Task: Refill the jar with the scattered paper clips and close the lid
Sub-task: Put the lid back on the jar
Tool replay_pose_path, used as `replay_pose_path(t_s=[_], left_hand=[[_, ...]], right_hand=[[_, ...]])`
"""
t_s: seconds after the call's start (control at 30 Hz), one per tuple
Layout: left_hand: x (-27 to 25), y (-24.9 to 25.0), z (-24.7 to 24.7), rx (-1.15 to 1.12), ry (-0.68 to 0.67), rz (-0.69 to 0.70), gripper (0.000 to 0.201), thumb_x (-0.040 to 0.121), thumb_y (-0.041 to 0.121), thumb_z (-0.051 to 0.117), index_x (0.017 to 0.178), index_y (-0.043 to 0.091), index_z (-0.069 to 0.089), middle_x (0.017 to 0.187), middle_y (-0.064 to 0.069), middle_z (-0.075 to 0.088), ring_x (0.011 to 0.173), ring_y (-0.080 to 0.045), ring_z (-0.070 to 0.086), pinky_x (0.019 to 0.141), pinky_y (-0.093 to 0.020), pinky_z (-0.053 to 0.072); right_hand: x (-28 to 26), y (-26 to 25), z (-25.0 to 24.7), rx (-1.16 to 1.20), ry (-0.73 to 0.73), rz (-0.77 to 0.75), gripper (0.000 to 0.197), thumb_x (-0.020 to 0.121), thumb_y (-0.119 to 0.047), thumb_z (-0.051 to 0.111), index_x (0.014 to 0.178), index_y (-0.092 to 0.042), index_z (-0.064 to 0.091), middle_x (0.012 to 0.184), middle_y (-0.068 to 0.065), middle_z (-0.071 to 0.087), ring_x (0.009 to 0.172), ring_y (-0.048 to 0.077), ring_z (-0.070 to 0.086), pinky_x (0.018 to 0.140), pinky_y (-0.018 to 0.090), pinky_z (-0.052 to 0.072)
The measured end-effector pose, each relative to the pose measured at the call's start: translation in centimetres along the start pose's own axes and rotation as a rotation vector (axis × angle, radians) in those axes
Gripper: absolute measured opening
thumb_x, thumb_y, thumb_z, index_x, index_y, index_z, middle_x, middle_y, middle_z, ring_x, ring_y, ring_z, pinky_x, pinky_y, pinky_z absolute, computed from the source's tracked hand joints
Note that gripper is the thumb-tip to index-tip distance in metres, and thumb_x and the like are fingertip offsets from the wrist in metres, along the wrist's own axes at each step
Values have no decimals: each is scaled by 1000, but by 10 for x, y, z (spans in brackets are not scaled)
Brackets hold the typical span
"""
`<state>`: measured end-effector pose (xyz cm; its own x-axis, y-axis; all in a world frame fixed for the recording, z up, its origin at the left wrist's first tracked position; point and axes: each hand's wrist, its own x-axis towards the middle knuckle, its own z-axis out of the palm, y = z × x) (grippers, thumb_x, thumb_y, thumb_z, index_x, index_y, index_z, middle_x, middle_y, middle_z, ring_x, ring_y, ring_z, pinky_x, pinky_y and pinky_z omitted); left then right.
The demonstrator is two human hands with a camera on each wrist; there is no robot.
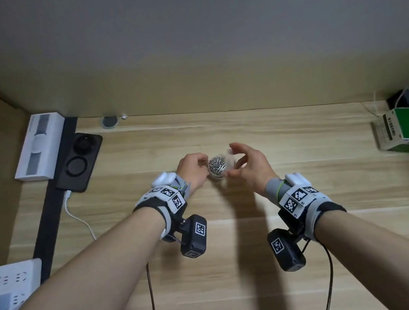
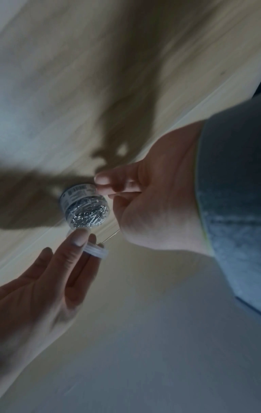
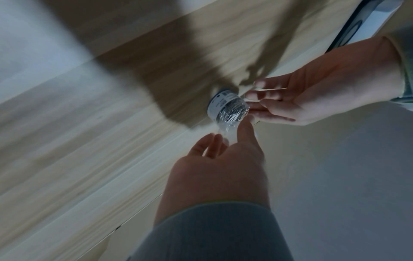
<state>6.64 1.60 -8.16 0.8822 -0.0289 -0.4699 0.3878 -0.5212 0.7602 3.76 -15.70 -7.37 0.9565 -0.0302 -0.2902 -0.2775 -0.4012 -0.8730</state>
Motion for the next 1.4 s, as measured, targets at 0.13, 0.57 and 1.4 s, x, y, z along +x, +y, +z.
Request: replay_pose_path(t_s=[0.13,0.57,1.4], left_hand=[[1,-10,-6,-56,14,-24,36,84,-1,48,115,10,64,109,-9,70,98,-31,67,83,-42,54],[4,-13,1,-182,-43,18,26,85,23,69,109,13,66,95,0,68,69,-15,61,49,-24,46],[22,-14,13,30,121,60,7,79,27,75,84,22,74,81,3,73,80,-12,67,76,-26,53]], right_hand=[[8,-3,9,-198,3,-42,75,59,-33,92,127,-21,61,114,-4,60,86,16,54,84,34,51],[0,1,11,-59,-24,42,40,92,-31,64,129,-15,60,122,-2,60,95,17,60,94,39,51],[1,22,18,501,-65,237,38,96,-1,57,134,0,54,105,17,69,64,21,68,73,28,61]])
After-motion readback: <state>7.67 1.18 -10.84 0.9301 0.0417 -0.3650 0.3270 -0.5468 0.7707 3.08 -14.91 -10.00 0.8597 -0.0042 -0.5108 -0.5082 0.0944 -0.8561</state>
